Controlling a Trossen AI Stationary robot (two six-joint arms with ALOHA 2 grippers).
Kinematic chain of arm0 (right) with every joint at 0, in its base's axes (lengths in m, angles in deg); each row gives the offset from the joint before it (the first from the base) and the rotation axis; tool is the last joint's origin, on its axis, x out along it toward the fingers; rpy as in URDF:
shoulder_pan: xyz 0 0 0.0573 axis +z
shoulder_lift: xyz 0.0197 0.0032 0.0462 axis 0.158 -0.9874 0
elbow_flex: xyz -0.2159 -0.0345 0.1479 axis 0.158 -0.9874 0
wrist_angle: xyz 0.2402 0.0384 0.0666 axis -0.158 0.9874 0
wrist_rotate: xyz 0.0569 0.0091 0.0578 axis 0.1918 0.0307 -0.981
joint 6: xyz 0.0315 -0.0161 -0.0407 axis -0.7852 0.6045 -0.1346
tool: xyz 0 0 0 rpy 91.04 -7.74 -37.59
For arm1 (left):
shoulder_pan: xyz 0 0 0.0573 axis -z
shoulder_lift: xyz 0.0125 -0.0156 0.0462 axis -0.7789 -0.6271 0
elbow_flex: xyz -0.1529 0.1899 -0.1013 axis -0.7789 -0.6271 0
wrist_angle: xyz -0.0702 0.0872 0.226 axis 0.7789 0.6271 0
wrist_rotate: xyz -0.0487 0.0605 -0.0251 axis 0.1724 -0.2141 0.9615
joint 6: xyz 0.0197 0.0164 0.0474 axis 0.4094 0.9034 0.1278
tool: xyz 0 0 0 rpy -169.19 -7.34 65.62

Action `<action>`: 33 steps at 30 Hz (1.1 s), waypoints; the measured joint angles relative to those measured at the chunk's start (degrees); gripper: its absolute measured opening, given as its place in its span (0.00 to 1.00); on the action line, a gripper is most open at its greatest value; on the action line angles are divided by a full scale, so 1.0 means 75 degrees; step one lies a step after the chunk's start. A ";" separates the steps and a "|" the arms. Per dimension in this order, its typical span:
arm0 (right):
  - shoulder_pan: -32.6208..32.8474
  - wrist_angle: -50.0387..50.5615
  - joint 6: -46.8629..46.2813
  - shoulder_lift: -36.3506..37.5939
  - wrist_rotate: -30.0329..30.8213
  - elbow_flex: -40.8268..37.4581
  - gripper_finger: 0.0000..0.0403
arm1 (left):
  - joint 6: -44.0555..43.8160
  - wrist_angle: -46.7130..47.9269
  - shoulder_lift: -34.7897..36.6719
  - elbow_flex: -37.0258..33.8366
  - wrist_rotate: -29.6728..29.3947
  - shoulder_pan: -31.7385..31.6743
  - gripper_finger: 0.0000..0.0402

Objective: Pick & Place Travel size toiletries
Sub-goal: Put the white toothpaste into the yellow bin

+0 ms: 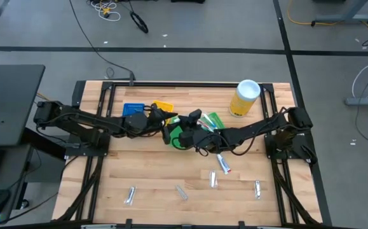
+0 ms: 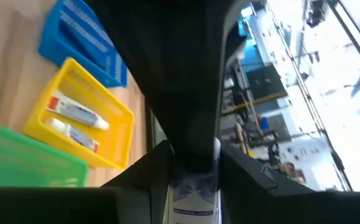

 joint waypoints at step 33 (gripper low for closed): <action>0.0003 -0.0393 0.0228 0.0000 -0.0579 0.0000 0.34 | -0.0208 0.0023 0.0012 -0.0003 0.0204 0.0001 0.20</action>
